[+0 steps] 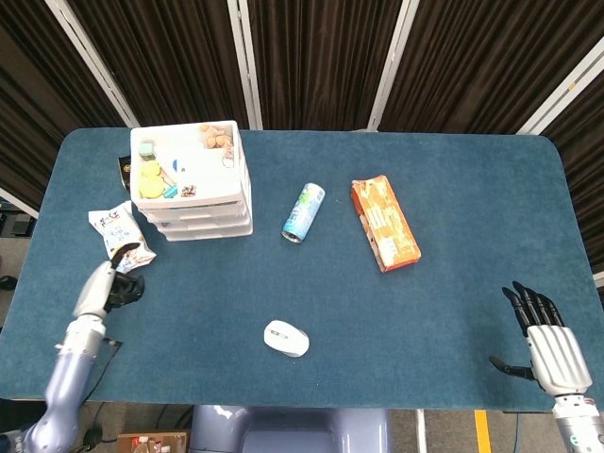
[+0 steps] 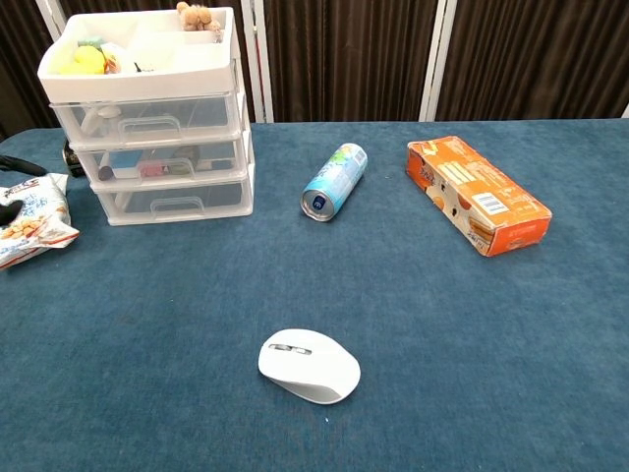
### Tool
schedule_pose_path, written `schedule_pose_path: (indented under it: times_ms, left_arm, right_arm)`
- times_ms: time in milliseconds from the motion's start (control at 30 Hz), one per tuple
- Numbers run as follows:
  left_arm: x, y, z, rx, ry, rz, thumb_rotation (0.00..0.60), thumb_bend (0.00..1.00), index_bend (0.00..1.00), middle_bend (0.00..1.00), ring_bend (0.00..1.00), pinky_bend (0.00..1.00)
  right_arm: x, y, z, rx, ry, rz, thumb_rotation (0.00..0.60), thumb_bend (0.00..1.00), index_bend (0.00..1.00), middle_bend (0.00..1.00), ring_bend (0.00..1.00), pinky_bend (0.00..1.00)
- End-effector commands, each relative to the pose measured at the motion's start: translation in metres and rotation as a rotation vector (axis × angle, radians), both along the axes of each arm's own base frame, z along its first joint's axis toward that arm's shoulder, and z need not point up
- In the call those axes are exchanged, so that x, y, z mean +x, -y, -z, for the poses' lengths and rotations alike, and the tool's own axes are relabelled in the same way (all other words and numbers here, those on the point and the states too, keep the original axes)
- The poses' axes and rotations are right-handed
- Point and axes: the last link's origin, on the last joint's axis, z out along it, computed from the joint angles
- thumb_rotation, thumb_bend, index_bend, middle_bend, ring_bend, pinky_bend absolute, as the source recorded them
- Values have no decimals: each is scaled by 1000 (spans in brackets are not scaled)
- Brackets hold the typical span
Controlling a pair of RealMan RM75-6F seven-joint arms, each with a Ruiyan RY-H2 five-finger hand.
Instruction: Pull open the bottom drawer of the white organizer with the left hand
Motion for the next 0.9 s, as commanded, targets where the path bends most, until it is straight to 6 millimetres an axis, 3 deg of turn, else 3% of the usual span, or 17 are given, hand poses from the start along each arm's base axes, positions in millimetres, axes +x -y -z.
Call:
schedule_pose_path:
  times_ms: [33, 233, 467, 900]
  left_arm:
    - [29, -16, 24, -59, 194, -58, 600, 580, 137, 976, 937, 961]
    - [44, -29, 42, -90, 312, -120, 600, 582, 128, 975, 937, 963]
    - [55, -42, 60, -88, 334, -153, 600, 582, 111, 975, 937, 963]
    - [57, -58, 91, -116, 337, -227, 600, 583, 93, 971, 937, 965]
  right_arm:
    - [1, 0, 0, 3, 1, -3, 600, 109, 0, 0, 0, 73]
    - [2, 0, 2, 15, 2, -11, 600, 109, 0, 0, 0, 73]
    - [3, 1, 1, 17, 17, -17, 600, 109, 0, 0, 0, 73]
    - [3, 5, 0, 26, 54, -9, 600, 109, 0, 0, 0, 73]
